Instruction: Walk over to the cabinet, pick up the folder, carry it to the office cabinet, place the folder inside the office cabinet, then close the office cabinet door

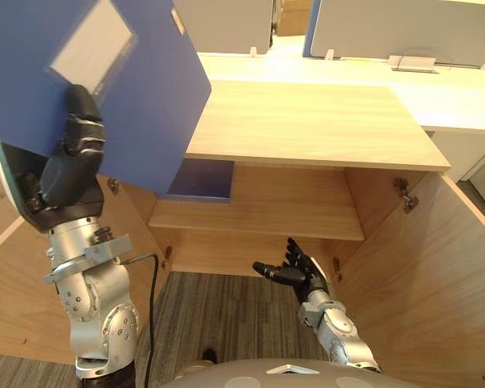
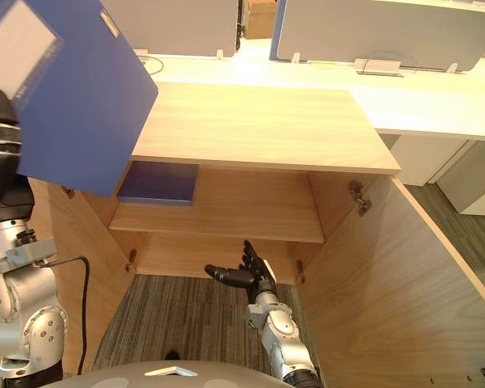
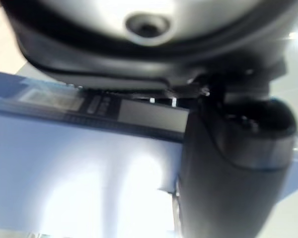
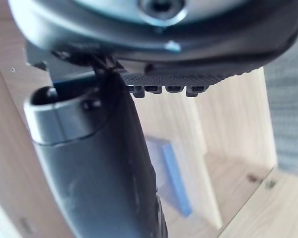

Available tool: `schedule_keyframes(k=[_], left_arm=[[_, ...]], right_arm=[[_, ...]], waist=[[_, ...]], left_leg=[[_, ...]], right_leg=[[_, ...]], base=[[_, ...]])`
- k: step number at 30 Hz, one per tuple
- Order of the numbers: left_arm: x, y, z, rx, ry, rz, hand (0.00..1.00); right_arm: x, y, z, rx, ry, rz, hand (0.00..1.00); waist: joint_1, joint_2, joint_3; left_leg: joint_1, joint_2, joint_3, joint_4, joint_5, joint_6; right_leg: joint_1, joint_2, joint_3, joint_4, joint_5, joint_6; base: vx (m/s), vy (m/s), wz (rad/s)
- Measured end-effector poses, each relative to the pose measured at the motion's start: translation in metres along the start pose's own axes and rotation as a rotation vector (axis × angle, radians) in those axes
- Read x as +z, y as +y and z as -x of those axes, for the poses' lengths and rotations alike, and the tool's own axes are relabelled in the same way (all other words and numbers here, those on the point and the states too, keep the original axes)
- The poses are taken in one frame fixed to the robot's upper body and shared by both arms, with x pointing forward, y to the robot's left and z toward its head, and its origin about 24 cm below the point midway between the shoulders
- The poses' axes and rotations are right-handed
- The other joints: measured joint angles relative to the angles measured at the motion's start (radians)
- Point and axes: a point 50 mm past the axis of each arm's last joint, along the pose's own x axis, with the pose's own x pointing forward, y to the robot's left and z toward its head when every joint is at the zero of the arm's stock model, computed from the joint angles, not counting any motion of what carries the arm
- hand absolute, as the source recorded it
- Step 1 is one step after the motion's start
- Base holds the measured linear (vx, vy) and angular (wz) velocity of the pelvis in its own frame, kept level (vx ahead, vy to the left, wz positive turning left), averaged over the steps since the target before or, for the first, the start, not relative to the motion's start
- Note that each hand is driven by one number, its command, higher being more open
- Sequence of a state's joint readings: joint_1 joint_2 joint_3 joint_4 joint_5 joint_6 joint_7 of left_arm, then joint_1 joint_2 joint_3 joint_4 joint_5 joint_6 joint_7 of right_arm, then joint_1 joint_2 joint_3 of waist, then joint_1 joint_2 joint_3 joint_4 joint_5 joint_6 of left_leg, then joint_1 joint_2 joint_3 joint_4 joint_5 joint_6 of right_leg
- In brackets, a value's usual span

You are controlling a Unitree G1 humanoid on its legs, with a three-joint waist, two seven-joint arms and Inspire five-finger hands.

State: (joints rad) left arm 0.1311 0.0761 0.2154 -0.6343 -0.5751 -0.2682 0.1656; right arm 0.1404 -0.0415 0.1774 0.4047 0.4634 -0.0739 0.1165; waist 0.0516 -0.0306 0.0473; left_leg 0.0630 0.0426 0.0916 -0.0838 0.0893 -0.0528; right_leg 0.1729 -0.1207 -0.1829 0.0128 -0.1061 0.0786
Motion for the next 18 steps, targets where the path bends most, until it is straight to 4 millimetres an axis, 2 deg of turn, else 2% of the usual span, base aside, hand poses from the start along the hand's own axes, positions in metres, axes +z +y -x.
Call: schedule_keyframes(k=[2, 6, 12, 13, 15, 16, 18], left_arm=[[0.001, 0.0, 0.0, -0.018, -0.002, 0.051, 0.0], [0.002, -0.001, 0.0, -0.062, -0.007, 0.078, 0.0], [0.004, 0.002, -0.001, -0.089, -0.017, 0.076, 0.0], [0.004, 0.002, -0.001, -0.094, -0.016, 0.083, 0.0], [-0.001, 0.003, -0.001, -0.123, 0.003, 0.095, 0.0], [-0.001, 0.003, -0.001, -0.127, 0.007, 0.095, 0.0], [-0.009, 0.004, 0.0, -0.171, 0.047, 0.086, 0.0]], right_arm=[[0.007, 0.007, 0.003, 0.062, -0.043, -0.096, 1.0], [0.035, 0.016, 0.008, 0.176, -0.175, -0.21, 1.0], [0.075, 0.014, 0.013, 0.242, -0.369, -0.337, 1.0], [0.079, 0.014, 0.014, 0.251, -0.389, -0.346, 1.0], [0.102, 0.017, 0.013, 0.304, -0.473, -0.345, 1.0], [0.104, 0.017, 0.013, 0.311, -0.482, -0.34, 1.0], [0.128, 0.019, 0.014, 0.36, -0.562, -0.287, 1.0]], waist=[[-0.002, 0.0, 0.0], [-0.006, -0.001, 0.0], [-0.003, -0.002, -0.001], [-0.003, -0.002, -0.001], [-0.004, -0.004, -0.004], [-0.004, -0.004, -0.004], [-0.003, -0.005, -0.008]], left_leg=[[0.0, 0.0, 0.0, 0.0, 0.0, 0.0], [-0.001, 0.0, 0.0, 0.007, -0.003, -0.001], [-0.001, 0.001, 0.002, 0.012, -0.006, 0.0], [-0.001, 0.001, 0.002, 0.013, -0.006, 0.0], [-0.001, 0.001, 0.002, 0.014, -0.006, 0.0], [-0.001, 0.001, 0.002, 0.014, -0.006, 0.0], [-0.001, 0.001, 0.002, 0.016, -0.006, 0.0]], right_leg=[[0.0, 0.0, -0.001, -0.001, 0.0, 0.0], [0.001, 0.0, 0.0, -0.002, 0.0, 0.0], [0.001, 0.001, 0.003, 0.0, 0.0, 0.0], [0.001, 0.001, 0.003, 0.0, 0.0, 0.0], [0.001, 0.001, 0.004, 0.0, 0.0, 0.0], [0.001, 0.001, 0.004, 0.0, 0.0, 0.0], [0.001, 0.001, 0.004, 0.001, 0.0, 0.0]], base=[[0.0, 0.0, 0.0], [0.0, -0.003, -0.01], [0.0, -0.004, -0.01], [0.0, 0.0, 0.0], [0.0, 0.0, 0.0], [0.0, 0.0, 0.0], [0.0, 0.0, 0.0]])
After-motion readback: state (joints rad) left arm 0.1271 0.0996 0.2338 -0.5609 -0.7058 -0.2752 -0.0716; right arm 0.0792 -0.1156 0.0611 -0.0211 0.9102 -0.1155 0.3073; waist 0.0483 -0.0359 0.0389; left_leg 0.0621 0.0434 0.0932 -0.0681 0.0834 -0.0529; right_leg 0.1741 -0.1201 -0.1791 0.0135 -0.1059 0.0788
